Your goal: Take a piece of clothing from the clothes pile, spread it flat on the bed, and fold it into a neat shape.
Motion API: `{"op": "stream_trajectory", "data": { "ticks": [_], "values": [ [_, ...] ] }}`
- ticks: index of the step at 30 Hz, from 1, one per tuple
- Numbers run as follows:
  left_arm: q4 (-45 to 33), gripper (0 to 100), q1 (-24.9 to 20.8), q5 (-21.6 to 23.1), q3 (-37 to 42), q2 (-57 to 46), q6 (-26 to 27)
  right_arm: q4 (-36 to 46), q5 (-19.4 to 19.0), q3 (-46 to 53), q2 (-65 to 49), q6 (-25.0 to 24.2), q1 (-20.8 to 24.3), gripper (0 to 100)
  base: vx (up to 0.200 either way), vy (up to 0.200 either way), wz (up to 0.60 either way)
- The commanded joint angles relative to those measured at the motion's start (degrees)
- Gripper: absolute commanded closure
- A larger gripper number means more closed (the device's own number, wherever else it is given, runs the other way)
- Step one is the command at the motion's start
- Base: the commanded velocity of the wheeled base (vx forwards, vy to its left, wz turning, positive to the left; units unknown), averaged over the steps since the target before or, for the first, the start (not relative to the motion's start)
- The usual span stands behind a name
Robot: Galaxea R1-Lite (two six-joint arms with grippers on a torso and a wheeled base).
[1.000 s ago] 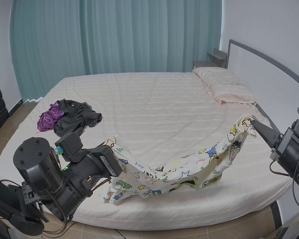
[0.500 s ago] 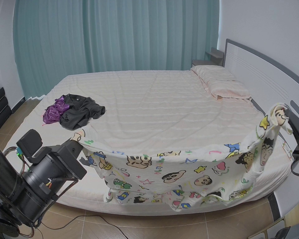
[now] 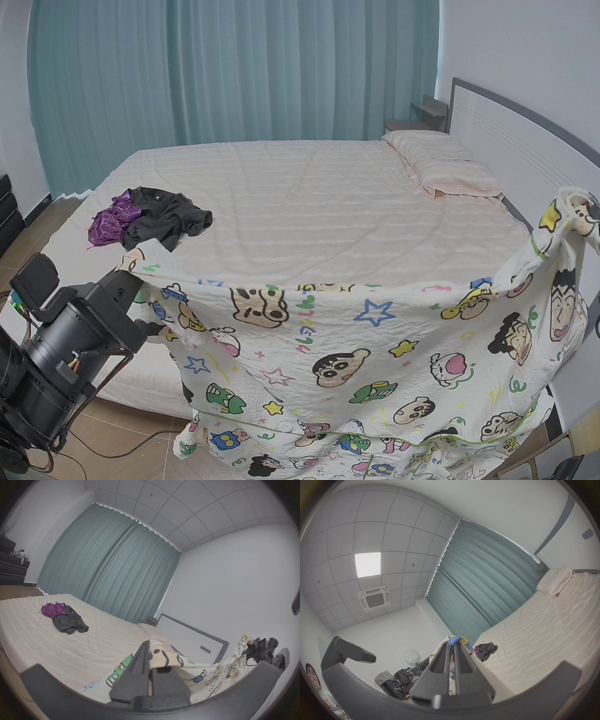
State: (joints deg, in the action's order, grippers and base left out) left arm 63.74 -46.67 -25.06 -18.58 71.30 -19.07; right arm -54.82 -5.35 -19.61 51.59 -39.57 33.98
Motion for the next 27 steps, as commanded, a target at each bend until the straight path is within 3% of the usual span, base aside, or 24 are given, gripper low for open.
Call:
{"op": "stream_trajectory", "data": {
  "ticks": [1,4,11,15,27],
  "values": [
    [0.06,100,4.39,0.81,-1.72,8.41,-0.27,-0.46,-3.26,-3.5,11.87,-0.24,-7.26,100,0.0,0.0,0.0],
    [0.15,100,7.47,0.89,-4.89,13.78,-0.45,-1.78,-3.7,-5.7,17.14,-0.16,-9.81,100,0.0,0.0,0.0],
    [0.15,100,12.04,0.89,-13.33,24.85,-0.45,-9.69,-3.79,-8.69,27.6,-0.16,-12.97,100,0.2,0.0,0.0],
    [0.15,100,12.39,0.89,-16.84,29.16,-0.45,-12.24,-4.14,-11.76,32.52,-0.33,-15.61,100,0.2,0.0,0.0],
    [0.06,100,15.55,0.81,-25.45,38.3,-0.45,-12.06,-4.93,-22.48,40.78,-0.33,-17.54,100,0.2,0.0,0.0]
  ]
}}
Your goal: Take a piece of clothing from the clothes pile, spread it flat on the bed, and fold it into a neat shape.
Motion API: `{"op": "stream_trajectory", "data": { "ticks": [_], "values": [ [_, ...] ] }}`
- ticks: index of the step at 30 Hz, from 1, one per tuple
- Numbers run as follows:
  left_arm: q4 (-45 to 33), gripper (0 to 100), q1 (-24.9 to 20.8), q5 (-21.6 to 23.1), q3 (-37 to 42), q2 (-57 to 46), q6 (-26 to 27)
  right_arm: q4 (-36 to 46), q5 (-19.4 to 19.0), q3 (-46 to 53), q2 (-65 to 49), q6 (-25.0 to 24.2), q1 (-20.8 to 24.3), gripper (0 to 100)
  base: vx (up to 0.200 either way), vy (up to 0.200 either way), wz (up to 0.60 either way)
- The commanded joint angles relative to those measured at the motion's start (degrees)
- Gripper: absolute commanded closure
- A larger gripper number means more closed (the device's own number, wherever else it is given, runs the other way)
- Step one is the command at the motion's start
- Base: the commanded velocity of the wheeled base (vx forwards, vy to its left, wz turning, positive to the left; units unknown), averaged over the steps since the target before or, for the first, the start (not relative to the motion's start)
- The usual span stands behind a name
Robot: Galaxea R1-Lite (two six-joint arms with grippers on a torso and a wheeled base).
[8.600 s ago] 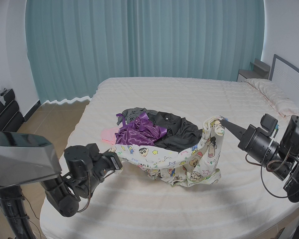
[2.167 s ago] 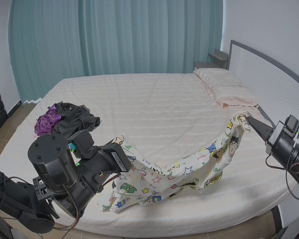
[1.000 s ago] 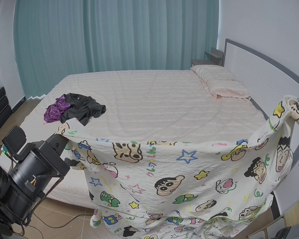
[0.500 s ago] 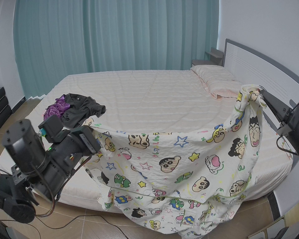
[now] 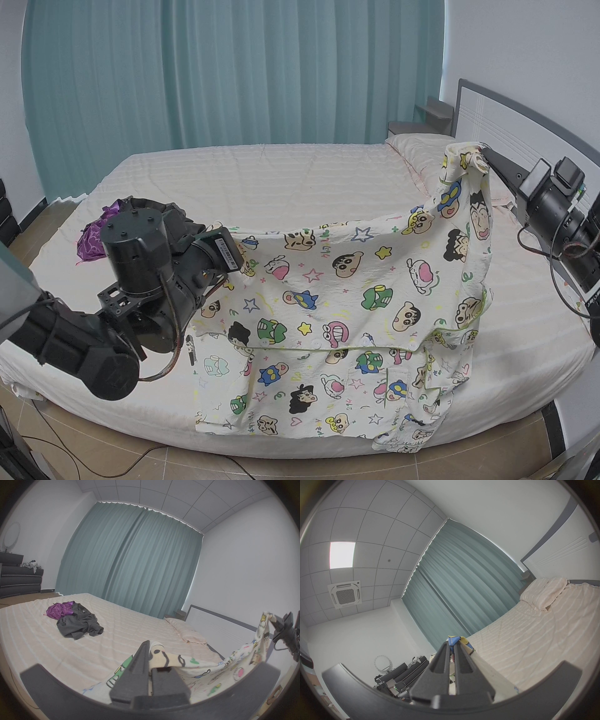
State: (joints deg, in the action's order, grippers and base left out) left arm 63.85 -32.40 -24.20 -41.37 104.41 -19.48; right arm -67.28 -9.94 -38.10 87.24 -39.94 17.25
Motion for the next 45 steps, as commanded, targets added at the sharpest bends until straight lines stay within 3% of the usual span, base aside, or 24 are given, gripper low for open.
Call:
{"op": "stream_trajectory", "data": {
  "ticks": [1,10,23,30,45],
  "values": [
    [-0.05,100,1.82,-0.06,-3.71,6.86,-0.03,0.57,-0.52,-4.88,6.89,0.12,-0.9,100,0.2,0.0,0.0],
    [-2.16,100,4.1,0.03,-13.12,16.7,0.23,-0.22,-0.61,-9.98,16.48,0.12,-3.19,100,0.2,0.0,0.0],
    [-2.24,100,4.1,0.03,-15.23,21.8,-0.29,0.48,-0.52,-13.41,21.05,0.21,-3.45,100,0.0,0.0,0.0],
    [-2.24,100,4.37,-0.06,-16.28,25.23,0.14,0.4,-0.52,-13.94,24.03,0.3,-3.71,100,0.143,0.0,0.0],
    [-4.26,100,7.18,-0.06,-26.04,36.74,-0.03,0.75,0.0,-17.8,35.28,0.21,-5.12,100,0.0,0.0,0.0]
  ]
}}
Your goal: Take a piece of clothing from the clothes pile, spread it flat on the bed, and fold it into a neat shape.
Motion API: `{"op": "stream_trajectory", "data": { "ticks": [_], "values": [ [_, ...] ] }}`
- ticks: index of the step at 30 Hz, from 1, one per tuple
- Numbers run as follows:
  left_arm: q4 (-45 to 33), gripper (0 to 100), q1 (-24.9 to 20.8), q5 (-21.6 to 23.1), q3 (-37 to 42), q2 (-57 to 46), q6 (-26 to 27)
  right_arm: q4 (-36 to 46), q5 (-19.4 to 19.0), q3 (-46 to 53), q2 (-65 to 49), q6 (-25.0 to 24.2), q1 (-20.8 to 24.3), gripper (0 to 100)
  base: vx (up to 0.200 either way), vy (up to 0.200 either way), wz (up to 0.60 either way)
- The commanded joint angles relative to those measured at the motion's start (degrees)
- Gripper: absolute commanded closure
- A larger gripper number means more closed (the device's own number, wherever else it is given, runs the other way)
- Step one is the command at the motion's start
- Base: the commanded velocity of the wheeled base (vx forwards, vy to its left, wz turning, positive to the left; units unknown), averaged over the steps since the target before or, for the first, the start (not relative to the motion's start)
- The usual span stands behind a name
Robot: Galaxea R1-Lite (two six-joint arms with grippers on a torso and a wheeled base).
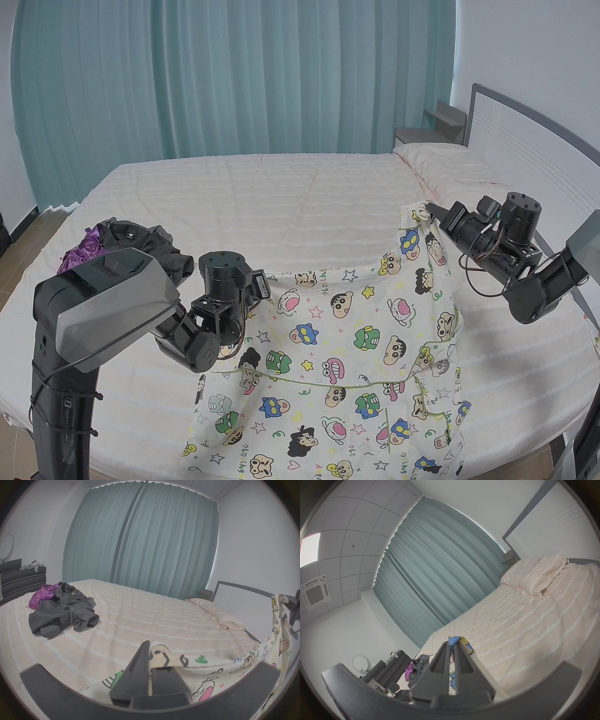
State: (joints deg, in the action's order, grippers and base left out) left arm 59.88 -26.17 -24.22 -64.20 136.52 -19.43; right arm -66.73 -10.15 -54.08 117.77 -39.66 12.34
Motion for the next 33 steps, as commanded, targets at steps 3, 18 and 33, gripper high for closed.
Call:
{"op": "stream_trajectory", "data": {
  "ticks": [3,18,33],
  "values": [
    [-2.75,100,2.09,-0.04,-6.47,7.79,-0.43,1.16,0.4,-3.4,8.61,-0.16,-0.12,100,0.0,0.0,0.0],
    [-8.46,0,4.99,-0.47,-13.76,12.98,-1.31,7.49,8.05,-16.5,20.48,-0.69,-0.47,0,0.0,0.0,0.0],
    [-17.78,0,11.32,-1.44,-19.65,11.49,-0.52,13.21,10.68,-13.07,17.67,-1.92,-4.43,0,0.0,0.0,0.0]
  ]
}}
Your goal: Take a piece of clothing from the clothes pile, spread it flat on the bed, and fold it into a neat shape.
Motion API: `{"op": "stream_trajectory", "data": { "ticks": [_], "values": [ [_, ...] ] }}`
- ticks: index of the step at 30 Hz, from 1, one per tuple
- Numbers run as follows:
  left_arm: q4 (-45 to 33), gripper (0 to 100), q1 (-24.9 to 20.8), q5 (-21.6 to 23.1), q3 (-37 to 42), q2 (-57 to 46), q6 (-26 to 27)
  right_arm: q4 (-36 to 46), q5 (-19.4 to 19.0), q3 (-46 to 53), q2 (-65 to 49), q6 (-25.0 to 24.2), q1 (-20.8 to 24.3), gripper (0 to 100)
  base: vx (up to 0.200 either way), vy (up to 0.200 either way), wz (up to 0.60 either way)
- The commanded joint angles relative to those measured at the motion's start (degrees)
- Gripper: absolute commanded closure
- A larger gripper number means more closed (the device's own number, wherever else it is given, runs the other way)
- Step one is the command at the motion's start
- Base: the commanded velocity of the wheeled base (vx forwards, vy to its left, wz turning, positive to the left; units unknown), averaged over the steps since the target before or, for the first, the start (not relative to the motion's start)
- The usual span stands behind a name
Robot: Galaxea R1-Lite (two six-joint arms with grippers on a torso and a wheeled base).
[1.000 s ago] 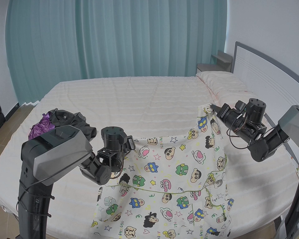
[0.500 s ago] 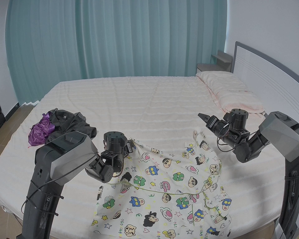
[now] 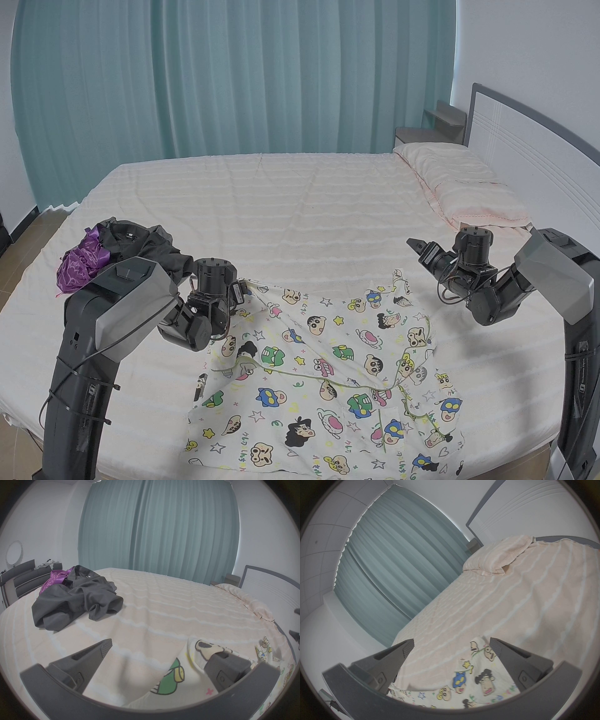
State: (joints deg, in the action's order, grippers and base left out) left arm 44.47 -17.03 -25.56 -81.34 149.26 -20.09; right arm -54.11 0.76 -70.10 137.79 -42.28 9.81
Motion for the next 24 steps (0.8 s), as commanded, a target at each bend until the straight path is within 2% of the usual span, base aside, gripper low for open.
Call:
{"op": "stream_trajectory", "data": {
  "ticks": [1,5,7,10,11,14,20,21,24],
  "values": [
    [-2.99,0,2.26,0.08,-2.25,-1.61,0.31,0.59,-0.4,4.09,-2.79,1.32,-2.52,0,0.0,0.0,0.0],
    [-6.06,0,2.26,0.6,-1.19,-3.28,0.67,0.41,-2.43,8.31,-3.93,4.75,-4.28,0,0.0,0.0,0.0],
    [-6.77,0,2.26,0.87,-1.11,-5.12,0.14,0.24,-5.15,13.49,-5.78,8.79,-6.47,0,0.0,0.0,0.0],
    [-7.38,0,2.26,2.27,-0.67,-7.05,-0.39,0.24,-6.38,16.57,-6.66,11.6,-7.79,0,0.0,0.0,0.0],
    [-8.61,0,2.18,5.26,0.65,-9.52,-1.18,-0.03,-7.35,19.65,-7.36,14.06,-8.67,0,0.0,0.0,0.0],
    [-12.39,0,1.83,11.33,3.11,-13.82,-3.11,-0.47,-9.46,24.04,-8.68,16.61,-9.29,0,0.0,0.0,0.0],
    [-15.73,0,2.7,12.91,2.76,-15.23,-5.05,-0.64,-12.27,29.84,-9.56,21.27,-10.08,0,0.0,0.0,0.0],
    [-19.51,0,3.93,13.61,3.03,-16.11,-4.96,-0.64,-13.06,31.25,-9.47,23.73,-10.52,0,0.0,0.0,0.0],
    [-24.7,0,4.64,18.71,2.94,-17.95,-5.49,-0.64,-14.03,32.83,-9.47,26.02,-10.6,0,0.0,0.0,0.0]
  ]
}}
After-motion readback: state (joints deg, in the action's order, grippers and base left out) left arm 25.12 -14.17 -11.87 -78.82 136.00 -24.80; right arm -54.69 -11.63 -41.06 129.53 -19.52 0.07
